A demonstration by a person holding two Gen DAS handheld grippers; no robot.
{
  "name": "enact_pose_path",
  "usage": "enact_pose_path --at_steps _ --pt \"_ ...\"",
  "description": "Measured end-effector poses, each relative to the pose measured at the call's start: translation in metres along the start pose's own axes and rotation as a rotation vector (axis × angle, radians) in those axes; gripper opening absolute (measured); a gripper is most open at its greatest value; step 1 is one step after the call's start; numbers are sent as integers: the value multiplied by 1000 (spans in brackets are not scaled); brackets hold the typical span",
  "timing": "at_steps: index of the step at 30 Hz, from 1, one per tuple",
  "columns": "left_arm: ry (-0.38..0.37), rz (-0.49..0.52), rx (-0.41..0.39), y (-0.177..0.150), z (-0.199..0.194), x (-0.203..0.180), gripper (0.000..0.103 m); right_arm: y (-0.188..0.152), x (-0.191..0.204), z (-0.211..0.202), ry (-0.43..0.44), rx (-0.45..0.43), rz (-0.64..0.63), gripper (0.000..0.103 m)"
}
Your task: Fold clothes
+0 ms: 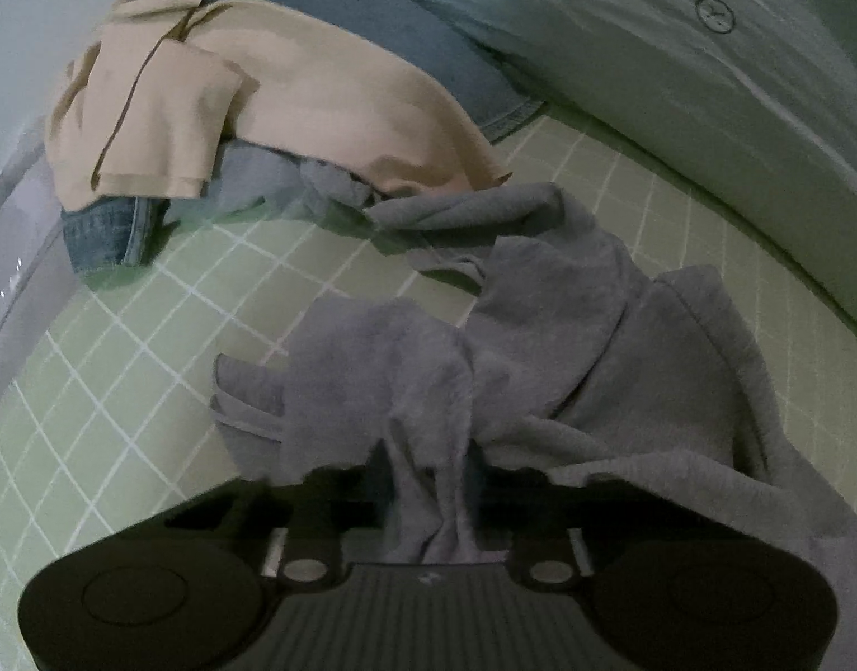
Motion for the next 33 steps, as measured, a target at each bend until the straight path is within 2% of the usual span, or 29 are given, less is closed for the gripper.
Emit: enact_pose_path --at_steps 1,3,7,11,15,16,18,20,21,22,23,24,25,26,28,30,32,33 --pt "-3 -8 -2 0 0 1 19 2 -3 1 0 1 -8 25" --pt "-8 -18 -6 2 1 1 17 7 -11 4 -6 0 -28 3" --pt "-27 -38 -28 9 -3 2 13 25 -22 7 21 -44 32 1" --pt "-68 -59 -92 24 -22 3 10 74 -35 -10 -33 -195 75 1" --pt "-111 -26 -190 38 -58 0 9 138 -55 -54 -68 -401 181 1" --pt "-120 -16 -214 39 -68 1 9 147 -59 -63 -59 -430 204 1" --pt "-124 -4 -246 36 -84 3 9 157 -67 -77 -23 -458 242 1" --pt "-116 0 -262 29 -96 9 9 145 -67 -77 6 -429 224 2" --pt "-106 -9 -245 21 -96 15 9 131 -65 -76 -2 -403 191 9" --pt "-97 -17 -228 13 -96 21 9 117 -64 -75 -10 -377 157 27" --pt "-88 -26 -211 5 -96 27 10 104 -62 -73 -18 -351 124 36" --pt "-78 -35 -193 -3 -96 34 11 87 -63 -74 -26 -335 111 49" --pt "-69 -44 -176 -11 -97 40 14 66 -68 -75 -24 -312 127 60" --pt "-59 -54 -158 -19 -97 46 17 44 -75 -76 -18 -284 151 64" --pt "-20 -80 -125 -33 -95 60 19 11 -86 -78 -17 -245 212 85" --pt "4 -93 -119 -41 -97 67 26 -24 -99 -83 -31 -218 277 92" --pt "6 -109 -125 -45 -100 71 39 -54 -106 -86 -33 -178 317 93" --pt "-8 -122 -128 -43 -100 71 42 -64 -110 -86 -26 -156 325 93"
Point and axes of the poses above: each gripper's, at about its wrist camera, not at the fingertips, and z roughly the way its jaws point, x to its left, y to its top, the point moved 6 cm from there along z, roughly the way its jaws point, and after that the axes turned 8 degrees about -y, right-handed, at the moved point
